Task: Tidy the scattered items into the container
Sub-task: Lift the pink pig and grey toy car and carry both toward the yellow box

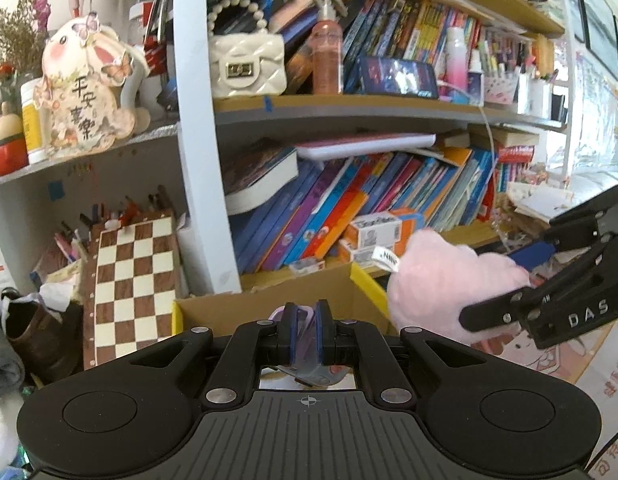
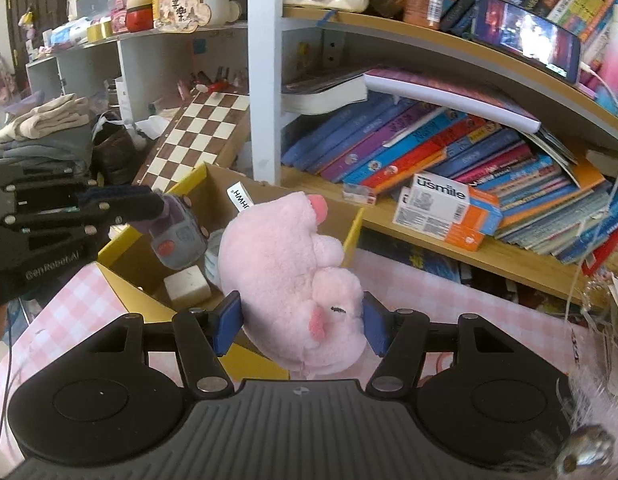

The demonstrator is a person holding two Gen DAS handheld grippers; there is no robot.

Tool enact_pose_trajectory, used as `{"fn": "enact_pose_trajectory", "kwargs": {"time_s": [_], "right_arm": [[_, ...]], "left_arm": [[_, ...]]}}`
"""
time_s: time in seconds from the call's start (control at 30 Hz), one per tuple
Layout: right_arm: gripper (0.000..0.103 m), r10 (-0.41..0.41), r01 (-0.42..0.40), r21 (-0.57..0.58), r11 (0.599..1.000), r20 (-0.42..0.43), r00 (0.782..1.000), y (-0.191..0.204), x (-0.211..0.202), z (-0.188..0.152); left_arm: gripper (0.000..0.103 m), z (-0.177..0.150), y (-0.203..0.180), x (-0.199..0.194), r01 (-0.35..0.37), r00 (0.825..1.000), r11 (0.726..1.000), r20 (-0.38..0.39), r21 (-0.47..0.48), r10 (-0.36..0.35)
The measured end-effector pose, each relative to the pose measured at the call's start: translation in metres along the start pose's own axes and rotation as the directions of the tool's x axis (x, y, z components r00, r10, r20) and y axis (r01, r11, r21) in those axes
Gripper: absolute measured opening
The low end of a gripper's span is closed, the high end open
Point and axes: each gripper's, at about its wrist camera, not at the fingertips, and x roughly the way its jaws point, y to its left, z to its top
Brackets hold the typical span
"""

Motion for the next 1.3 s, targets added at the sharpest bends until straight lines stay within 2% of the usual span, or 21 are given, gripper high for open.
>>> {"fn": "enact_pose_trajectory", "kwargs": {"time_s": [0.47, 1.3], "right_arm": [[0.059, 0.042, -0.043, -0.018, 0.999, -0.010, 0.999, 0.006, 0.031, 0.017], [0.059, 0.086, -0.088, -0.025, 0.996, -0.071, 0.994, 0.011, 0.099, 0.042]], "left_arm": [[0.008, -0.017, 0.008, 0.027, -0.011, 0.996, 1.000, -0.087, -0.011, 0.010], [0.008, -0.033, 0.011, 0.064, 0.022, 0.985, 1.000, -0.170, -0.013, -0.024]]}}
